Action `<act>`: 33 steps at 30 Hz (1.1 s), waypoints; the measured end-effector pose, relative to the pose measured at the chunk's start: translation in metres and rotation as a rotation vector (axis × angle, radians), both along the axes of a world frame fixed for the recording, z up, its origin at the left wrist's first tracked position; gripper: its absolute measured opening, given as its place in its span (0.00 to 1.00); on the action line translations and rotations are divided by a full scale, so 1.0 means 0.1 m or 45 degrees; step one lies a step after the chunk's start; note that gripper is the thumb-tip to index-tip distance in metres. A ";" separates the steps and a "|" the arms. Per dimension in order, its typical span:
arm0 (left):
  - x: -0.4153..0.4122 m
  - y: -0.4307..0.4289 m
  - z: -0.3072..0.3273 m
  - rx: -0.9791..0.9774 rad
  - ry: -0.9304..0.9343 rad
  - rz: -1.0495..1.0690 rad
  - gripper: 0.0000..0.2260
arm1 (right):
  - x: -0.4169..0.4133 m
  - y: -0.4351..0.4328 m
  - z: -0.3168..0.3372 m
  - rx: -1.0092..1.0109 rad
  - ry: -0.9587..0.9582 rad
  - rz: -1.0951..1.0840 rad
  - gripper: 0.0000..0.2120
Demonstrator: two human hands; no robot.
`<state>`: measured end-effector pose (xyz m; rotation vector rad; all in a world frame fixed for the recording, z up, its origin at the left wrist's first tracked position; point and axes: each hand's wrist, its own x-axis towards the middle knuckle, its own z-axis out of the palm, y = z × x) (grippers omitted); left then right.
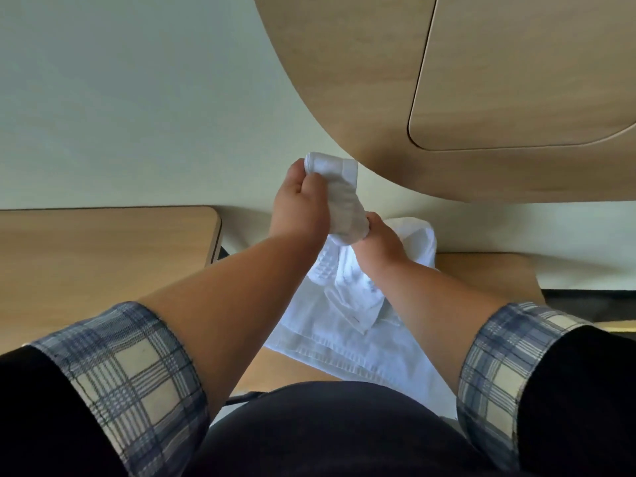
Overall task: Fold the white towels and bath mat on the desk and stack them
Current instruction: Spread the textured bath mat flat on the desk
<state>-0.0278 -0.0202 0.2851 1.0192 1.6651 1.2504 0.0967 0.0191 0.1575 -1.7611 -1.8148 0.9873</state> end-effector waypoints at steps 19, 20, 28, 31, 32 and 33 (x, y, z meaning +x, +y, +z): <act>-1.06 -0.49 -0.15 -0.315 -0.631 -0.331 0.31 | -1.08 -0.64 1.41 0.268 0.635 0.393 0.22; -1.15 -0.55 -0.10 -0.178 -0.795 -0.438 0.21 | -1.15 -0.70 1.50 0.254 0.626 0.468 0.26; -2.31 -1.34 0.45 0.383 -1.308 -0.351 0.08 | -2.47 -1.53 2.07 0.513 0.476 0.812 0.36; -2.96 -1.73 0.61 0.522 -1.070 -0.483 0.14 | -3.10 -1.88 2.18 0.589 0.510 0.800 0.37; -3.20 -1.83 0.65 0.525 -1.025 -0.473 0.14 | -3.32 -1.99 2.20 0.627 0.526 0.805 0.37; -3.45 -1.93 0.67 0.527 -1.010 -0.450 0.13 | -3.54 -2.09 2.23 0.659 0.541 0.811 0.36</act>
